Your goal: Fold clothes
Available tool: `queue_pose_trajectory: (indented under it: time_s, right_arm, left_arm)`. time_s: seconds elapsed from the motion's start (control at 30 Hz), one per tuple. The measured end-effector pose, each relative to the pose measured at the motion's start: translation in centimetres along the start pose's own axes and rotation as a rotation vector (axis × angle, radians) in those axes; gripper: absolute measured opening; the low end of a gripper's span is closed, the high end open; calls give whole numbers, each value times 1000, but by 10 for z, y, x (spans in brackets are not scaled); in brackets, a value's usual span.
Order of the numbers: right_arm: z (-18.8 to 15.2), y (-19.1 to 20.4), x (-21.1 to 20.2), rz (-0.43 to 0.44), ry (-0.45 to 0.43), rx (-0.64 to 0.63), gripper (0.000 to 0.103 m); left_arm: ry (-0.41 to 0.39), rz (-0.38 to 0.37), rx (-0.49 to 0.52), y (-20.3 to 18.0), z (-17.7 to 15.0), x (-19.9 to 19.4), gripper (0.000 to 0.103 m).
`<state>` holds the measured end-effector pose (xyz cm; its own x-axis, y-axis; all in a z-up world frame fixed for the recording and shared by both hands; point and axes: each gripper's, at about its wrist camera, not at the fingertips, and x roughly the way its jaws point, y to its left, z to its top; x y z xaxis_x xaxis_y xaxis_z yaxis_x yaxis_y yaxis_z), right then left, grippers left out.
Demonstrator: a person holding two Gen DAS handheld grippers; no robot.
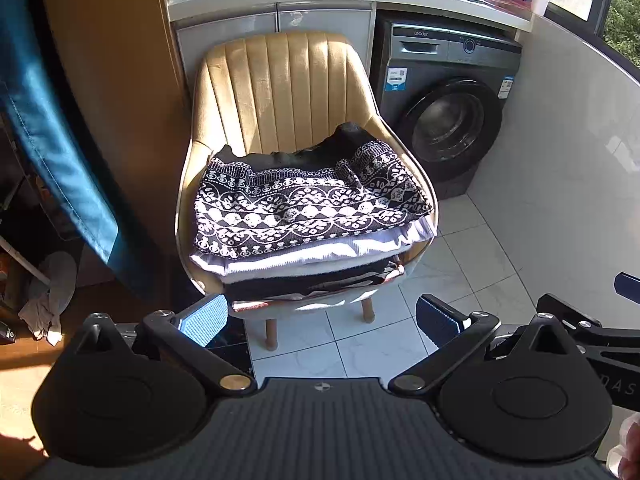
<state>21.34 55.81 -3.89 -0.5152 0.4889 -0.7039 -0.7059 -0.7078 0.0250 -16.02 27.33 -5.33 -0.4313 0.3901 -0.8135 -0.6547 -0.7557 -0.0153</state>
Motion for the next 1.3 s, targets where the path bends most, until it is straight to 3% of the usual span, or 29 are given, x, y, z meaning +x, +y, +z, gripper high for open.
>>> queue_pose_trajectory:
  time_s: [1.3]
  right_arm:
    - [1,9,0,16,3,-6,102]
  left_arm:
    - [1,19,-30,10,1,-3,103]
